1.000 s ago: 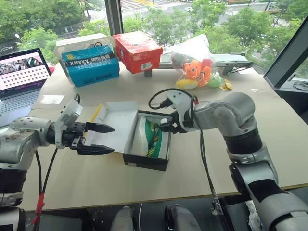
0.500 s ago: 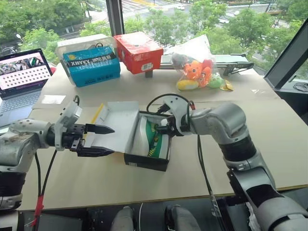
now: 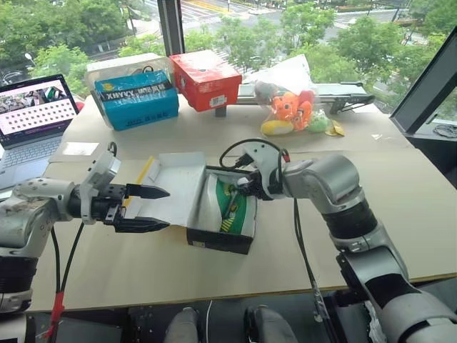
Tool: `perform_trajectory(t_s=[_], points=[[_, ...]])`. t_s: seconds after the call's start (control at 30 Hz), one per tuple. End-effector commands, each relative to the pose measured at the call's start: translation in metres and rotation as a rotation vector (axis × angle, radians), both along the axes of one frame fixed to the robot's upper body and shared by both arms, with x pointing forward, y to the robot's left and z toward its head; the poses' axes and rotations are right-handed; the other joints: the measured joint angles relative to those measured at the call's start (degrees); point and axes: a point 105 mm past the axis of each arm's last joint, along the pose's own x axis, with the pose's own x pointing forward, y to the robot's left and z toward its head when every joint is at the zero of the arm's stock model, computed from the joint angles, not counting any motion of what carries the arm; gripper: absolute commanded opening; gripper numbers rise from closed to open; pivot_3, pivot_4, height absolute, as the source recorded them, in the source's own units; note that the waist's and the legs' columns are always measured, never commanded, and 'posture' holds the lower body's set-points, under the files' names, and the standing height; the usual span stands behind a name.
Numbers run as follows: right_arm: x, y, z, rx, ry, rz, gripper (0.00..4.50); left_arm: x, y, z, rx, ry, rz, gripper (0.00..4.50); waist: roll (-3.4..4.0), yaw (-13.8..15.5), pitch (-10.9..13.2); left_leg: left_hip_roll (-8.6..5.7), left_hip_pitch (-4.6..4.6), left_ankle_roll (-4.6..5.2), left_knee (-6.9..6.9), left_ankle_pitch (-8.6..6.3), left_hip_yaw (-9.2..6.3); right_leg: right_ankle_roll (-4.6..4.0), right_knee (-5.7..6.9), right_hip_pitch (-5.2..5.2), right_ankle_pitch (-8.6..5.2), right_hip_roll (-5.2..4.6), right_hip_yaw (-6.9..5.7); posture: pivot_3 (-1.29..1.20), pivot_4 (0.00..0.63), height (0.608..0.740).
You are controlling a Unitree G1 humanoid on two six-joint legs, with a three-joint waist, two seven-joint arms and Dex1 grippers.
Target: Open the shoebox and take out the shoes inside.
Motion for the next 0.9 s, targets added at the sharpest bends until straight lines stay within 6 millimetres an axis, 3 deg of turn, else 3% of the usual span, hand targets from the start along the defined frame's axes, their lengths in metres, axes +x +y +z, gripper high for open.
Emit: perform_trajectory(t_s=[0.03, 0.23, 0.5, 0.63, 0.9], points=[[-0.005, -0.008, -0.022, -0.058, 0.085, -0.001, 0.68, 0.000, -0.002, 0.010, -0.009, -0.047, -0.016, 4.50, 0.00, 0.0, 0.0, 0.01, 0.00, 0.00, 0.00, 0.00, 0.00, 0.00, 0.00, 0.00, 0.00, 0.00, 0.00, 0.00, 0.150, 0.739], [-0.001, -0.008, -0.012, -0.049, 0.065, -0.007, 0.59, 0.001, -0.004, 0.010, -0.010, -0.047, -0.020, 4.50, 0.00, 0.1, 0.0, 0.00, 0.00, -0.01, -0.01, -0.01, 0.00, -0.02, -0.01, 0.00, -0.02, -0.01, -0.01, 0.00, 0.150, 0.739], [-0.002, 0.009, 0.038, 0.125, 0.043, -0.021, 0.59, 0.001, -0.004, 0.010, -0.007, -0.046, -0.020, 4.50, 0.03, -0.1, 0.0, 0.03, -0.23, 0.03, -0.03, 0.02, 0.00, 0.14, 0.01, -0.25, 0.08, 0.05, 0.00, 0.00, 0.150, 0.739], [0.000, 0.012, 0.058, 0.327, 0.113, -0.011, 0.59, 0.001, -0.003, 0.010, -0.005, -0.044, -0.021, 4.50, 0.03, 0.0, 0.0, 0.01, -0.65, 0.39, -0.05, 0.24, 0.05, 0.27, 0.06, -0.63, 0.18, 0.09, 0.02, 0.00, 0.150, 0.739], [0.006, -0.007, 0.059, 0.361, 0.140, -0.081, 0.59, 0.002, -0.003, 0.010, 0.000, -0.045, -0.026, 4.50, 0.03, 0.1, 0.0, -0.04, -0.74, 0.39, -0.10, 0.24, 0.19, 0.27, 0.02, -0.69, 0.19, 0.06, 0.02, 0.00, 0.150, 0.739]])
